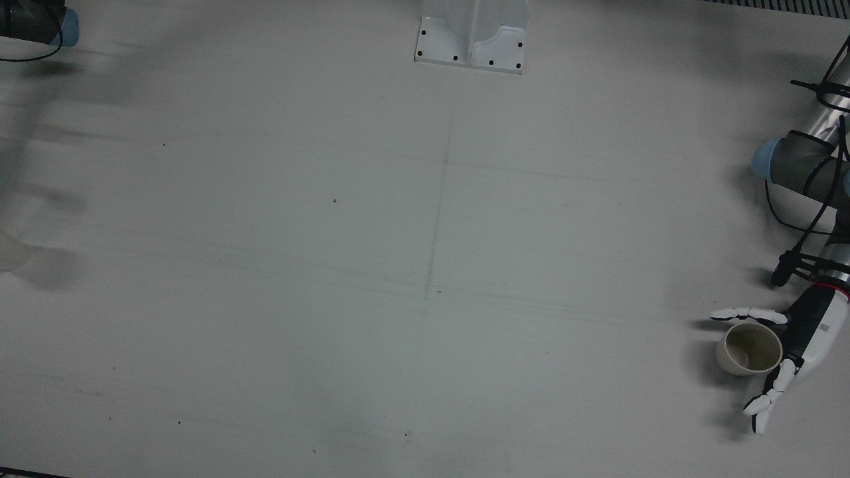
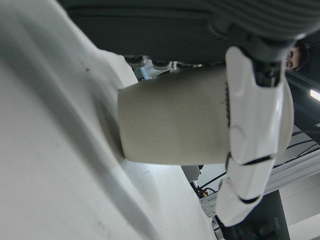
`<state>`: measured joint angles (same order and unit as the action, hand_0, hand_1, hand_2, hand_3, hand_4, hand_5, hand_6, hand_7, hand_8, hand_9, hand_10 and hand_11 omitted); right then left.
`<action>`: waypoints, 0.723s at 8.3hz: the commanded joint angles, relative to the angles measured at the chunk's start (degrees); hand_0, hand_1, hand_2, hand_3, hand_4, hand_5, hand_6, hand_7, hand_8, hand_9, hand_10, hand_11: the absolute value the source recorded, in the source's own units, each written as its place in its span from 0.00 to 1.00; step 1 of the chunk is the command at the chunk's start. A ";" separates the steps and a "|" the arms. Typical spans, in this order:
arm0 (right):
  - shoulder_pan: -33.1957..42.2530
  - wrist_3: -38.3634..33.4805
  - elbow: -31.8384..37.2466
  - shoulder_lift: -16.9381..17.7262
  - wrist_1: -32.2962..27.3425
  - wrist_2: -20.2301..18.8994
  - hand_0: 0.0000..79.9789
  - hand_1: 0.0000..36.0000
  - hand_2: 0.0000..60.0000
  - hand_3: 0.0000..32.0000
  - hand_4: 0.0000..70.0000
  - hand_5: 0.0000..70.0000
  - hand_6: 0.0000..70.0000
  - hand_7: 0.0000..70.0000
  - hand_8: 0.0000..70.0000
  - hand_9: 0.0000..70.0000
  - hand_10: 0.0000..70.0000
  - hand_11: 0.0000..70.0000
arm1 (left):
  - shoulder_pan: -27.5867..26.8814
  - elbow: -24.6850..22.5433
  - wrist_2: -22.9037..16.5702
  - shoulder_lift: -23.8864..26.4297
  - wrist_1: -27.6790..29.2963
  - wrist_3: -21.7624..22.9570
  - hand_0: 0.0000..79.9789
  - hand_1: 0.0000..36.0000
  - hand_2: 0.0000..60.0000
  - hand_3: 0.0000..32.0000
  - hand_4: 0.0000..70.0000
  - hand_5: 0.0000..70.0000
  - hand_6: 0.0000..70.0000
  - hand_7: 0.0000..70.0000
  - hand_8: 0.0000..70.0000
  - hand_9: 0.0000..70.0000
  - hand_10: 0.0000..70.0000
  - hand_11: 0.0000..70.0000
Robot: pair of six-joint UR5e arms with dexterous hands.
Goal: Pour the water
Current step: 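Close the left hand's fingers around the beige paper cup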
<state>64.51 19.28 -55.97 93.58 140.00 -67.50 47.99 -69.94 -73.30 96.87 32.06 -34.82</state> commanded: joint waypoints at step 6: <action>0.09 -0.03 0.34 0.11 -0.08 0.09 0.59 0.42 0.32 0.00 0.13 0.27 0.14 0.27 0.08 0.16 0.14 0.23 | 0.09 -0.82 2.20 1.12 -5.69 3.71 0.63 0.94 1.00 0.00 0.26 1.00 0.00 0.01 0.00 0.00 0.00 0.00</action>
<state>64.53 19.25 -55.64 93.73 139.92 -67.43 48.05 -70.73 -71.17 97.95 27.17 -31.89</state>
